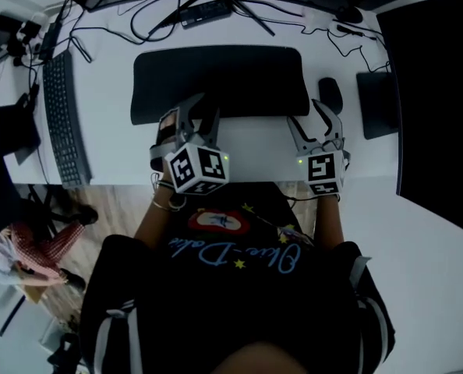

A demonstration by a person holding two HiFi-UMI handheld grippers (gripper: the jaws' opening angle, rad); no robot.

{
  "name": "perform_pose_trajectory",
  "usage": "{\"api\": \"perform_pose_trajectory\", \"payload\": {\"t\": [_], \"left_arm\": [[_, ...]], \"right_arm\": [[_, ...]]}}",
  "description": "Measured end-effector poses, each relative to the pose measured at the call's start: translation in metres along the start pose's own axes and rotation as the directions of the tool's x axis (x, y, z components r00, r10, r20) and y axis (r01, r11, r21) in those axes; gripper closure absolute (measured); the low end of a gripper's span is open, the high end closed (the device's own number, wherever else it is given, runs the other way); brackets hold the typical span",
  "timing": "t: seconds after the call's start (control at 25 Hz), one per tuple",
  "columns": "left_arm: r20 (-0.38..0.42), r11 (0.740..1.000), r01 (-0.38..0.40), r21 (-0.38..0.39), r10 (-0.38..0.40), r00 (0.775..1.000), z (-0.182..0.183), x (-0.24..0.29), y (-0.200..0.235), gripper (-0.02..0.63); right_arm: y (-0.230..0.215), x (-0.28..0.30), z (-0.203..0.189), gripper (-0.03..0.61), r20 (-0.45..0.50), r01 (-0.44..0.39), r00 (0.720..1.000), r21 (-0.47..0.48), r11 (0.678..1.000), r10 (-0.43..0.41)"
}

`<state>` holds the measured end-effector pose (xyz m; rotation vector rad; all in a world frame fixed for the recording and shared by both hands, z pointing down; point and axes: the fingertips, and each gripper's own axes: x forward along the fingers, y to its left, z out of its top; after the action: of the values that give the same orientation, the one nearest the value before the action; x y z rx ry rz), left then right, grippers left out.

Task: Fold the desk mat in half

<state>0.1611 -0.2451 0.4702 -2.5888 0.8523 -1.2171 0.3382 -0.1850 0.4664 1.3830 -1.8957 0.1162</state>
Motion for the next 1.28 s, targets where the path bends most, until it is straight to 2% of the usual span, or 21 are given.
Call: {"api": "perform_pose_trajectory", "payload": {"t": [0.16,0.24,0.32,0.36,0.48,0.56,0.68,0.92,1.12,1.28], "left_arm": [[-0.059,0.989,0.043,0.145,-0.035,0.998,0.001,0.007,-0.026,0.490],[-0.073,0.988,0.064,0.143,-0.054,0.996,-0.001,0.011,-0.036,0.473],[-0.091,0.988,0.094,0.120,-0.083,0.992,-0.004,0.014,-0.047,0.421],[-0.107,0.987,0.105,0.123,-0.092,0.990,-0.007,0.015,-0.052,0.416],[-0.147,0.979,0.123,0.164,-0.099,0.984,-0.017,0.019,-0.063,0.416],[-0.156,0.980,0.138,0.143,-0.116,0.981,-0.022,0.023,-0.068,0.416],[-0.155,0.985,0.158,0.066,-0.146,0.977,-0.029,0.028,-0.071,0.416],[-0.164,0.974,0.228,-0.007,-0.226,0.960,-0.038,0.035,-0.077,0.423],[-0.146,0.964,0.257,-0.066,-0.264,0.953,-0.040,0.034,-0.076,0.435],[-0.142,0.957,0.282,-0.072,-0.290,0.947,-0.041,0.035,-0.076,0.437]], "right_arm": [[0.009,-0.002,-0.019,0.341,-0.053,-0.004,0.999,-0.127,0.992,-0.002],[0.016,0.003,-0.024,0.341,-0.078,-0.036,0.997,-0.219,0.975,0.019],[0.024,0.011,-0.031,0.341,-0.117,-0.087,0.992,-0.329,0.940,0.050],[0.027,0.014,-0.034,0.341,-0.135,-0.107,0.989,-0.373,0.922,0.060],[0.026,0.021,-0.040,0.341,-0.158,-0.113,0.986,-0.442,0.890,0.047],[0.023,0.027,-0.045,0.341,-0.180,-0.113,0.983,-0.497,0.861,0.025],[0.024,0.034,-0.051,0.341,-0.214,-0.137,0.977,-0.574,0.807,0.013],[0.026,0.038,-0.057,0.424,-0.215,-0.160,0.976,-0.624,0.765,0.029],[0.023,0.029,-0.039,0.509,-0.179,-0.129,0.984,-0.675,0.726,0.009],[0.017,0.020,-0.015,0.522,-0.157,-0.109,0.987,-0.747,0.655,-0.015]]}}
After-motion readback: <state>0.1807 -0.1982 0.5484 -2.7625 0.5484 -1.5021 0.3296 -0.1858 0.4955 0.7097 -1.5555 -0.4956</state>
